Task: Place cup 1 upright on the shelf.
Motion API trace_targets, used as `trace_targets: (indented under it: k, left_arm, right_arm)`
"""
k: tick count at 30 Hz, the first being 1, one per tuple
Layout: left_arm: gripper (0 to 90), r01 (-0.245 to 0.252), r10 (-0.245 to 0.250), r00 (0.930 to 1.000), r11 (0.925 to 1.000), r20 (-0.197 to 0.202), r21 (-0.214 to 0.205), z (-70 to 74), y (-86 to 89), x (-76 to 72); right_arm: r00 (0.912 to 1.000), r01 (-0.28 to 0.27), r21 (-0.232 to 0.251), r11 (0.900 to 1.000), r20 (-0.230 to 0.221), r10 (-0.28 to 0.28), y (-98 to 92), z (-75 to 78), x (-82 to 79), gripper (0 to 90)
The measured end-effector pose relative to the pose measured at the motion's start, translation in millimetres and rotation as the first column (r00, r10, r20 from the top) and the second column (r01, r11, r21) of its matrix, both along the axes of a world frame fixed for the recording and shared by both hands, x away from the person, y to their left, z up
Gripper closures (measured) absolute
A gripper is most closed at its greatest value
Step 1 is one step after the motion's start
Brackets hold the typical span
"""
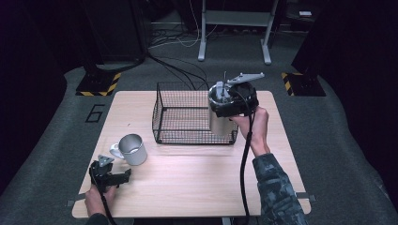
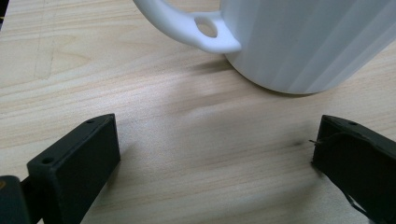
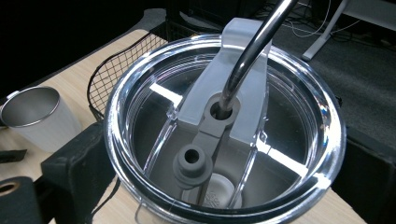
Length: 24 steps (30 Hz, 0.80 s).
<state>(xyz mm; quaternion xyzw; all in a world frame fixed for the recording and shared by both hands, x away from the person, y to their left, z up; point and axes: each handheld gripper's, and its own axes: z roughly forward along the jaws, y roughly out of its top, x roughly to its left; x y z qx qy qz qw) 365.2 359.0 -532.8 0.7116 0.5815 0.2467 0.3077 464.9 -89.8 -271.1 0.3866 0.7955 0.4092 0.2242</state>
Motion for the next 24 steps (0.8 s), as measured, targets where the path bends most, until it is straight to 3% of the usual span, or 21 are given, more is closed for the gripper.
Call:
trace_targets:
  k: [14,24]
  left_arm:
    - [0.4,0.001,-0.001,1.0,1.0,0.0,0.002,0.1,0.1,0.0]
    - [0.5,0.0,0.0,1.0,1.0,0.0,0.001,0.0,0.1,0.0]
  right_arm:
    - [0.9998,0.017,-0.024,0.9996,-0.004,-0.017,6.1,-5.5,23.4,3.3]
    - [0.9979,0.064,0.0,0.9979,0.0,-0.064,10.4,-14.9,39.7,3.3]
